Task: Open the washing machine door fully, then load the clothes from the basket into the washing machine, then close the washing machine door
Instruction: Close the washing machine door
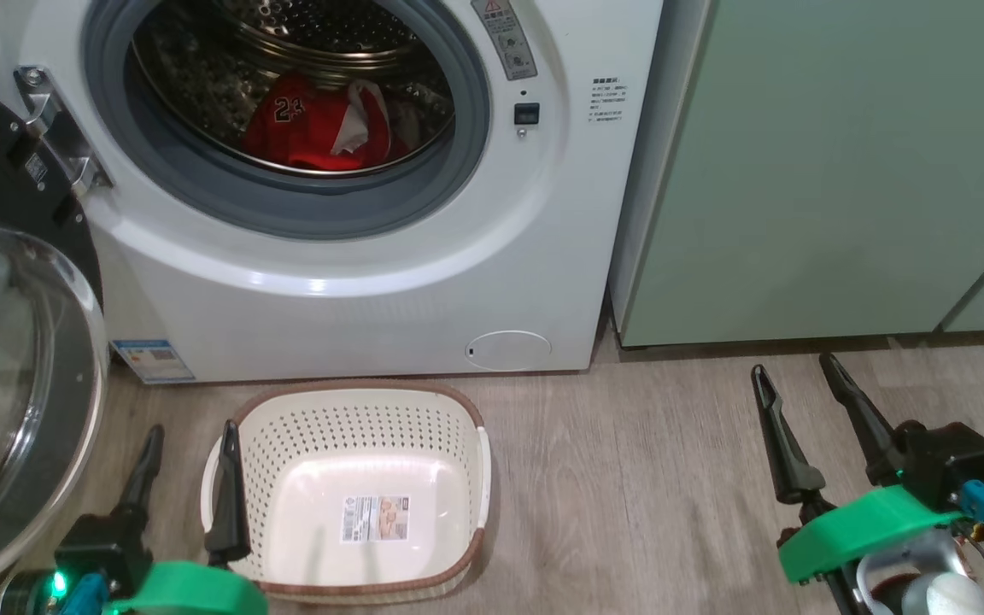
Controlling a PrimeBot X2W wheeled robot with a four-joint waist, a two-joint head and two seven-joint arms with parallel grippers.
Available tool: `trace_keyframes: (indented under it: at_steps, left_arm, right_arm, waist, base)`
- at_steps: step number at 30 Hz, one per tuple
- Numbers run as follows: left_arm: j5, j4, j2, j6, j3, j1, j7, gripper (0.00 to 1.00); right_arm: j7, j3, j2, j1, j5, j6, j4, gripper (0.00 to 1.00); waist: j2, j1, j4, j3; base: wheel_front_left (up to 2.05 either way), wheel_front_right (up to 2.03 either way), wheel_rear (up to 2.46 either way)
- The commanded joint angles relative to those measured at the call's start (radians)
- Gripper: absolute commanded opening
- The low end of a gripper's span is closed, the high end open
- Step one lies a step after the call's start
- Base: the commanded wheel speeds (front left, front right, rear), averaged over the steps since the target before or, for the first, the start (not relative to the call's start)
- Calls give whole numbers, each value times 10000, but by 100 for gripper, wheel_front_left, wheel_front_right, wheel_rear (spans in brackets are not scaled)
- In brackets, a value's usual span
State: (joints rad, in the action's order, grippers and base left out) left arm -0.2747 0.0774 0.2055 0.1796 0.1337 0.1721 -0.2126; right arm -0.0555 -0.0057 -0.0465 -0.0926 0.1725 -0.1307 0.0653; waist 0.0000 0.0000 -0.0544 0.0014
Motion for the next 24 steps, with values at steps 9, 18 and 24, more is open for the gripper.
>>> trace_keyframes:
  at_steps: [9,18,24]
  left_arm:
    - [-118,297,186,78,-270,-385,-54,100]
    - [-186,319,230,76,-259,-405,-114,100]
    - [-223,291,242,143,-262,-424,-113,100]
  right_arm:
    - [-9,238,-37,314,-80,0,389,100]
    - [23,228,-37,316,-59,0,372,100]
    - [4,225,-37,286,-45,0,378,100]
  waist:
    - [0,0,49,-32]
    - [0,0,66,-32]
    - [0,0,92,-14]
  base:
    - [-169,169,0]
    - [-161,161,0]
    - [-36,36,0]
